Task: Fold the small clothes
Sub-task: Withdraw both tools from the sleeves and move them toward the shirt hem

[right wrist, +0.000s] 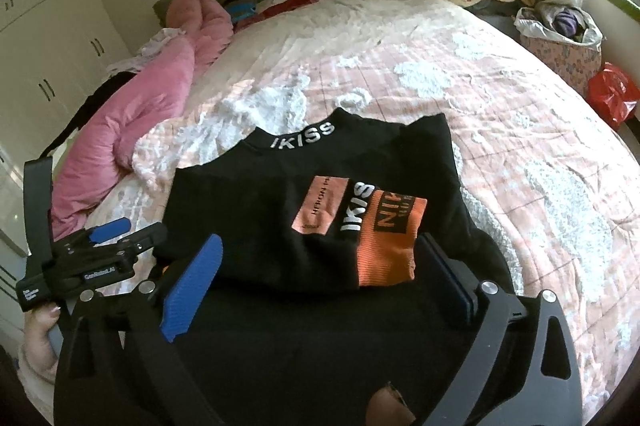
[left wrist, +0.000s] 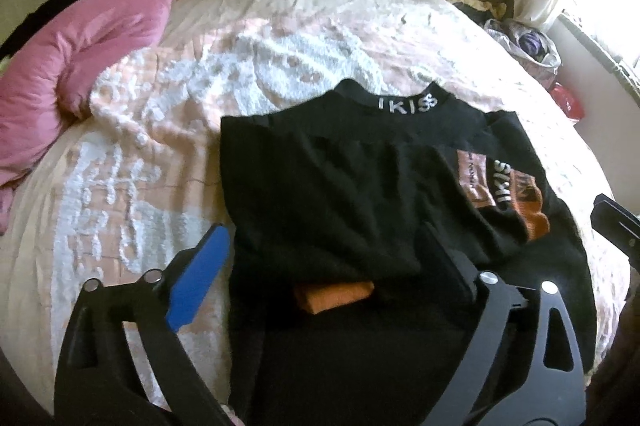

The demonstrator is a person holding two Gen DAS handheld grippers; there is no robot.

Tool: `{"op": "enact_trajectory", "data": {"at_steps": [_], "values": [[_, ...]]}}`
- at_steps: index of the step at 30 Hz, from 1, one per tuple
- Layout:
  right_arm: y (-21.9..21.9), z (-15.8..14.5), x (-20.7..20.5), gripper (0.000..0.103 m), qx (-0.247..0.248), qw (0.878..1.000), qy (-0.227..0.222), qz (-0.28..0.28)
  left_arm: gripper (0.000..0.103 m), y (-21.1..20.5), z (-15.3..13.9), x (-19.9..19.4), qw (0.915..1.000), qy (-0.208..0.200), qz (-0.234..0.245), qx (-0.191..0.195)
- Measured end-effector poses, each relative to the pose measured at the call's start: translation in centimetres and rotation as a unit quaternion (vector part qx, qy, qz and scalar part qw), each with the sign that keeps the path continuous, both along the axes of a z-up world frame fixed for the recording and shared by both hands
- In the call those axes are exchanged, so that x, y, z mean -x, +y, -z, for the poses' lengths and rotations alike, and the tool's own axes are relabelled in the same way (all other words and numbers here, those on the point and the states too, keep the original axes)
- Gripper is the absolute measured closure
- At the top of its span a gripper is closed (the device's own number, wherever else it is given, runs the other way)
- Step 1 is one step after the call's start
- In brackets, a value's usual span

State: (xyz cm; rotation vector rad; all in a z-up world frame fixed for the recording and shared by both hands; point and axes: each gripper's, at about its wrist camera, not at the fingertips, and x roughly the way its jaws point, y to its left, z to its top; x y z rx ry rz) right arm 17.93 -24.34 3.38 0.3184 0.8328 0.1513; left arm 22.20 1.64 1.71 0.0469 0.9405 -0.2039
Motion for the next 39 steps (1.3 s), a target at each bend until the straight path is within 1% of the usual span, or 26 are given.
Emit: {"op": "enact_trajectory", "data": {"at_steps": [4, 14, 20, 28, 39], "values": [[0.0, -1.3, 0.8, 0.006, 0.003, 1.0, -0.014, -0.003, 0.01, 0.3, -1.1, 0.8, 0.9999, -0.01, -0.001, 0.0], [-0.1, -3.8, 2.9, 0.005, 0.007, 0.999, -0.046, -0.008, 0.01, 0.6, -3.0, 2.7, 0.9996, -0.027, -0.003, 0.005], [-0.3, -5.5, 4.4, 0.005, 0.004, 0.998, -0.067, -0.009, 0.01, 1.3, -3.6, 3.9, 0.9994, -0.034, -0.009, -0.003], [-0.4, -6.6, 6.5, 0.004, 0.008, 0.996, -0.083, -0.011, 0.009, 2.4, -4.1, 5.5, 0.9992, -0.034, -0.018, 0.007], [-1.9, -6.5, 9.0, 0.004, 0.009, 0.996, -0.085, -0.004, 0.01, 3.0, -4.5, 7.8, 0.9988, -0.044, -0.021, 0.005]]}}
